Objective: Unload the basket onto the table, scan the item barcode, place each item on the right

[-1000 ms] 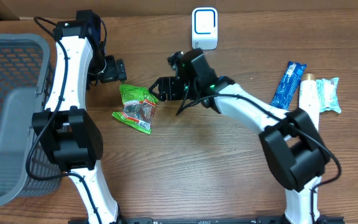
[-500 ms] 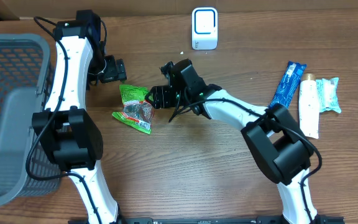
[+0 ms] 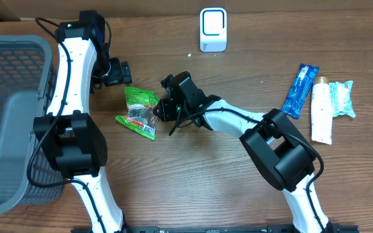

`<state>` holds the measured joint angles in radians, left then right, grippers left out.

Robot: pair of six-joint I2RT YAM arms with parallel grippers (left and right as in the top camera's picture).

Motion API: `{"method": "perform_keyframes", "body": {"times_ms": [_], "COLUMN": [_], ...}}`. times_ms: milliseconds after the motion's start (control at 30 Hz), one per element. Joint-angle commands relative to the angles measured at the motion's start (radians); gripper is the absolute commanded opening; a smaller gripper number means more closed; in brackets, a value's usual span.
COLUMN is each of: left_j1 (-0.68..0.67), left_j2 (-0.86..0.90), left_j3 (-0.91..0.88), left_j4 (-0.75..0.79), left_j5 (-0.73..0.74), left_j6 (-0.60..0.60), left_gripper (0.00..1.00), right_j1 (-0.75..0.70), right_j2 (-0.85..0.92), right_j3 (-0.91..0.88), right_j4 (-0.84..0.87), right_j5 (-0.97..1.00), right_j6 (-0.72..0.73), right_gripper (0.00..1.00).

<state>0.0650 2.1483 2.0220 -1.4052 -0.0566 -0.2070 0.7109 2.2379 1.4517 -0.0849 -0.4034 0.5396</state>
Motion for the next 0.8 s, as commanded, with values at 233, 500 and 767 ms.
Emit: {"method": "perform_keyframes", "body": {"times_ms": [233, 500, 767], "left_j1": [-0.013, -0.013, -0.013], "left_j2": [-0.024, -0.024, -0.024], "left_j3": [0.002, 0.002, 0.002], "left_j4": [0.001, 0.001, 0.001], "left_j5": [0.004, 0.004, 0.004], "left_j6": [-0.010, -0.010, -0.010], "left_gripper": [1.00, 0.99, 1.00], "right_j1": [-0.081, -0.105, -0.105], "right_j2": [-0.071, -0.235, -0.308], "right_j3": [0.020, 0.020, 0.020], "right_j4": [-0.233, -0.511, -0.766], "right_j5": [0.043, 0.351, 0.273], "right_j6": [0.120, 0.173, 0.090], "right_gripper": [0.04, 0.04, 0.18]}}
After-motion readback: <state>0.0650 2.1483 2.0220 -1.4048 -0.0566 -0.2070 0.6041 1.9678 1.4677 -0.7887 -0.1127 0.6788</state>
